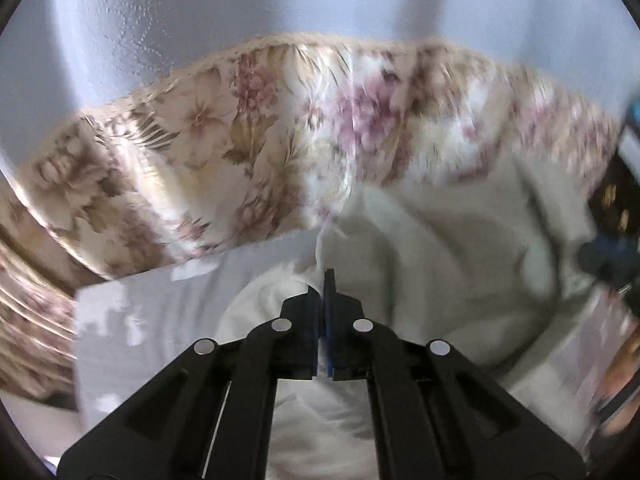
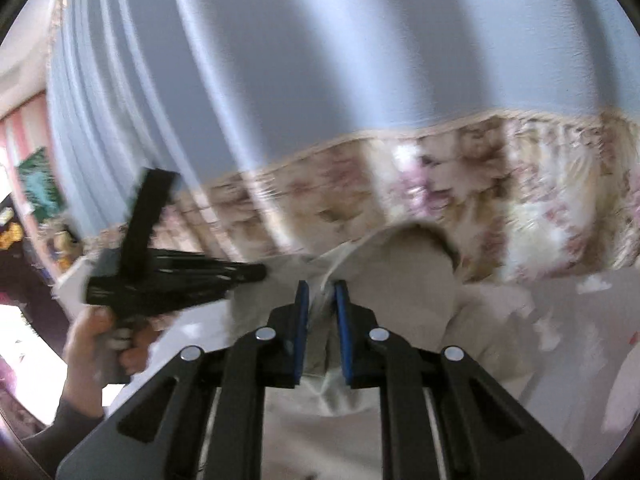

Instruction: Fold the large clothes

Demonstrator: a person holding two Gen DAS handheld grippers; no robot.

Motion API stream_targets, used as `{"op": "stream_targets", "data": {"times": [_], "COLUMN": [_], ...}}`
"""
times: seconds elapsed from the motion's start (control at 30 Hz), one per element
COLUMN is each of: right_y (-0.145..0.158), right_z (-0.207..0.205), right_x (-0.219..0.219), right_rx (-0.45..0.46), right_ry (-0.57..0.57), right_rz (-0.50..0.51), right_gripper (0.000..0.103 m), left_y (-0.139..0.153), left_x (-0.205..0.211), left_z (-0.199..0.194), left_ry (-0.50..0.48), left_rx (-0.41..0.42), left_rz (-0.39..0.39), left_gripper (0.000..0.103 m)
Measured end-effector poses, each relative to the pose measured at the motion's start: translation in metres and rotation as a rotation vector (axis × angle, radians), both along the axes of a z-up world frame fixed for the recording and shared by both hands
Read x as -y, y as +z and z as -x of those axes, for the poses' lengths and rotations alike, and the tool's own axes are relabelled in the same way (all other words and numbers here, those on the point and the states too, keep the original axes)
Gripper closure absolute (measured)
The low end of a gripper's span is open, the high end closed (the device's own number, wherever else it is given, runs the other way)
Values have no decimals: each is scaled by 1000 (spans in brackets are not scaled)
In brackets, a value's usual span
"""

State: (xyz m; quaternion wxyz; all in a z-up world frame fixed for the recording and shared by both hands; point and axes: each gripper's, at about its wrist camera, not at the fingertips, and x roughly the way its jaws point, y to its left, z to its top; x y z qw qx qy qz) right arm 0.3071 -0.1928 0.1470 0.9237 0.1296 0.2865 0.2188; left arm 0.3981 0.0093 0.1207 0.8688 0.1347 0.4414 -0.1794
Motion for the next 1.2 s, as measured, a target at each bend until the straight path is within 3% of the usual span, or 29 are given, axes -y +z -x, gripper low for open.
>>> {"op": "stream_targets", "data": {"times": [0.07,0.1,0.13,0.17,0.2,0.27,0.33,0.43,0.57,0.6,0.63,0.67,0.7,0.73,0.77,0.83,0.93,1.03,1.2], "right_y": [-10,-22,-35,-49,-64,-84,-94,-89,-80,-82,-86,-91,-98,-104,-107,-102,-87,-83,-117], "right_z": [21,32,41,48,55,60,59,53,35,32,23,16,6,-2,-5,2,26,49,59], "right_x": [-12,-16,-16,-16,-13,-1,24,49,45,37,31,26,17,10,4,-2,-4,7,26], "right_rx": [-54,-94,-126,-159,-181,-214,-249,-229,-211,-216,-229,-249,-270,-279,-264,-203,-102,-77,-174], "right_ry": [38,46,33,12,-30,-100,-159,-229,-219,-211,-207,-201,-190,-179,-170,-172,-149,-127,-133], "right_rz": [2,21,55,116,190,267,239,166,36,26,22,30,53,90,135,192,266,292,326], "right_gripper": [86,86,79,57,50,47,47,47,45,45,45,45,46,61,82,90,91,91,91], "left_y": [-14,-29,-38,-45,-55,-72,-81,-90,-110,-116,-124,-127,-130,-133,-133,-123,-95,-69,-97], "left_x": [-6,-11,-18,-25,-31,-44,-51,-59,-59,-56,-52,-48,-45,-41,-40,-45,-62,-82,-73], "left_z": [23,40,54,64,74,92,98,83,44,39,29,24,21,18,17,26,50,90,134], "left_ry": [-35,-31,-23,-13,-2,19,57,136,226,238,237,229,221,219,228,236,243,244,253], "left_rx": [4,19,34,48,48,4,-11,-27,-72,-88,-126,-149,-164,-178,-174,-135,-41,16,-5], "left_rz": [-100,-158,-188,-196,-194,-141,-81,16,80,91,127,157,181,201,207,243,276,314,200], "left_gripper": [87,52,25,19,18,18,18,14,17,26,44,54,82,93,94,97,97,98,97]}}
